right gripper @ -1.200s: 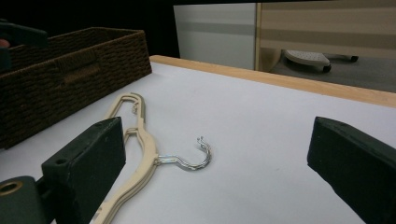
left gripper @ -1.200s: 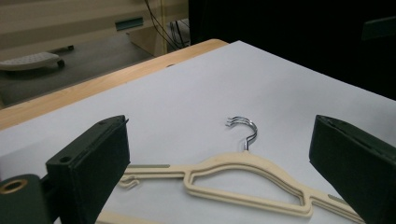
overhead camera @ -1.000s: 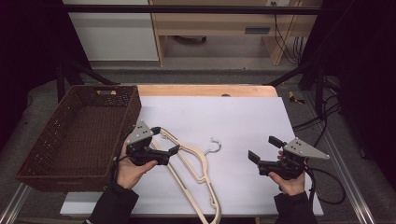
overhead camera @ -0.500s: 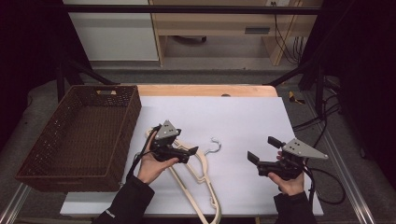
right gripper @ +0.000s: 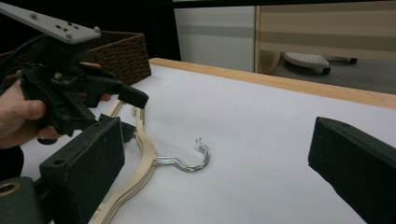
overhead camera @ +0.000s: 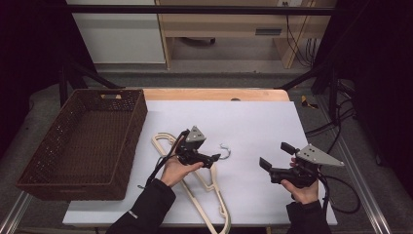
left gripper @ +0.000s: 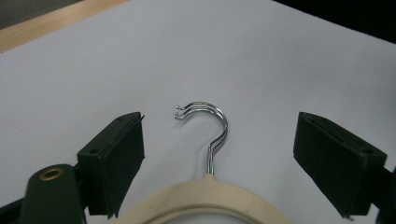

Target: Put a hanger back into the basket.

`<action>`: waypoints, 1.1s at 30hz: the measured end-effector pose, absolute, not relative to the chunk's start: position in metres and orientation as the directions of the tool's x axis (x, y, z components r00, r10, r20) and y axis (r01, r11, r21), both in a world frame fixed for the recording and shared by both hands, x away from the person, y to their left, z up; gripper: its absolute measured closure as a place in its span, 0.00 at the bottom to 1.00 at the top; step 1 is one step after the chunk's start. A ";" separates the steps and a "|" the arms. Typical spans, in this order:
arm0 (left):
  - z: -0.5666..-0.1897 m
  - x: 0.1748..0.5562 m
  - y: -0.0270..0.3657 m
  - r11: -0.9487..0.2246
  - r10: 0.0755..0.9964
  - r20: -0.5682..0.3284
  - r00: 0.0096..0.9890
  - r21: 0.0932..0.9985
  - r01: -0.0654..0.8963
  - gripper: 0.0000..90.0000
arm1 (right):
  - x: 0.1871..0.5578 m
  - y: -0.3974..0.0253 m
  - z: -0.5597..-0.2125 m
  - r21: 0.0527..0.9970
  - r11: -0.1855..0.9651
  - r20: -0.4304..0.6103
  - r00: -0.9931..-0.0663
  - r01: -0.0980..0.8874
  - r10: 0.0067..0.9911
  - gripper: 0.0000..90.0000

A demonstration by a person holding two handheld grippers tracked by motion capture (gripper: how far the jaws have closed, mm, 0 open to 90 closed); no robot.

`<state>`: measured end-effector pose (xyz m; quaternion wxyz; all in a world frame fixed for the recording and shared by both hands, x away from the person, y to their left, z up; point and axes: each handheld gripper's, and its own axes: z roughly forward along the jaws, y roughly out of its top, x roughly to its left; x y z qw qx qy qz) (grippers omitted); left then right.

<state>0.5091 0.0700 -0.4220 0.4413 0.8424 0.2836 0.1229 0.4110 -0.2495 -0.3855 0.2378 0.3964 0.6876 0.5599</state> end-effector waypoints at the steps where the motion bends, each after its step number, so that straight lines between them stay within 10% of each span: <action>1: -0.422 0.509 0.070 -0.450 0.586 -0.043 0.809 0.813 0.369 0.20 | 0.411 -0.250 -0.385 0.959 0.059 0.117 -0.573 0.279 0.811 0.04; 33: -0.468 0.536 0.045 -0.564 0.575 -0.094 0.813 0.674 0.477 0.89 | 0.410 -0.252 -0.384 0.959 0.053 0.120 -0.569 0.279 0.813 0.04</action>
